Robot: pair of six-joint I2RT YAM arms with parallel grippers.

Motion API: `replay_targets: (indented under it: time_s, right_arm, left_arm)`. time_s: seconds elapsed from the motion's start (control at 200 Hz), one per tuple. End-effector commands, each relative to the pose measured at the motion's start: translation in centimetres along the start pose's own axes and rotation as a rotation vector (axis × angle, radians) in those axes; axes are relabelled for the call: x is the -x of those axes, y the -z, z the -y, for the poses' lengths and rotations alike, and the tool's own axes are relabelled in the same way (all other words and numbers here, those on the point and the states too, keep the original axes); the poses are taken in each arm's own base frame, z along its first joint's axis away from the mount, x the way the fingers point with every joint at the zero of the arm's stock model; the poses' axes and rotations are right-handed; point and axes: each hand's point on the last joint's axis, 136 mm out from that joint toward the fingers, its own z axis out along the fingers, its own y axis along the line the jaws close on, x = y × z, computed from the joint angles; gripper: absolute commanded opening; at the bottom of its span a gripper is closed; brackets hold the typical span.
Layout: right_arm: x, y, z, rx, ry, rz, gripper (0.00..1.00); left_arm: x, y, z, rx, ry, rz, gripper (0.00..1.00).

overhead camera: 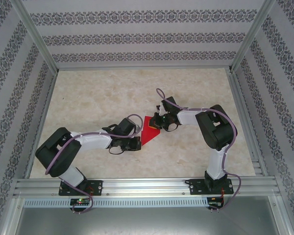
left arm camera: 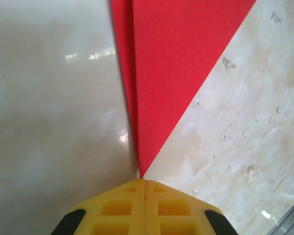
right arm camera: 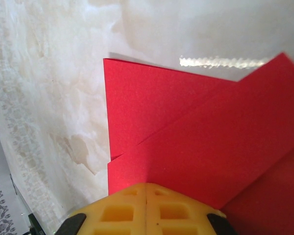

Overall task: Fold a paper plane with a square sheet of paper (pick it up from the middle)
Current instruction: Fourth fold the wing at the center of the table.

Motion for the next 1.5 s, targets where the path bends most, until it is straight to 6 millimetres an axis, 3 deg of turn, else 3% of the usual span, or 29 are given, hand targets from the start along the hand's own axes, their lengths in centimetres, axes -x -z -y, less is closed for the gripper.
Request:
replay_targets:
  time_s: [0.0, 0.115, 0.375, 0.589, 0.824, 1.014, 1.284, 1.494]
  right_arm:
    - [-3.1, -1.1, 8.5, -0.298, -0.108, -0.057, 0.00]
    - [-3.1, -1.1, 8.6, -0.297, -0.110, -0.058, 0.00]
    - [-2.8, -1.3, 8.0, -0.274, -0.111, -0.056, 0.00]
    - [-1.7, -0.7, 5.8, -0.224, -0.058, -0.039, 0.00]
    - [0.5, 1.3, 0.0, -0.052, 0.098, 0.029, 0.01]
    - [-1.1, 1.3, -3.3, 0.042, 0.194, 0.015, 0.02]
    - [-3.5, -0.6, -1.1, 0.005, 0.145, -0.037, 0.02]
    - [-2.5, -0.6, 0.9, -0.049, 0.114, -0.019, 0.01]
  left_arm:
    - [1.0, 1.8, 2.1, -0.036, -0.061, 0.042, 0.01]
    - [3.9, 2.8, 4.4, -0.100, -0.062, 0.165, 0.02]
    - [6.6, -0.7, 3.5, -0.040, 0.020, 0.186, 0.00]
    - [5.6, -2.7, 0.6, 0.080, 0.055, 0.112, 0.00]
    - [4.2, -2.8, -1.2, 0.126, 0.074, 0.076, 0.00]
    - [3.8, -2.9, -1.5, 0.112, 0.086, 0.076, 0.00]
    - [3.7, -3.1, -1.4, 0.099, 0.095, 0.079, 0.00]
    - [3.3, -3.1, -1.9, 0.106, 0.107, 0.070, 0.00]
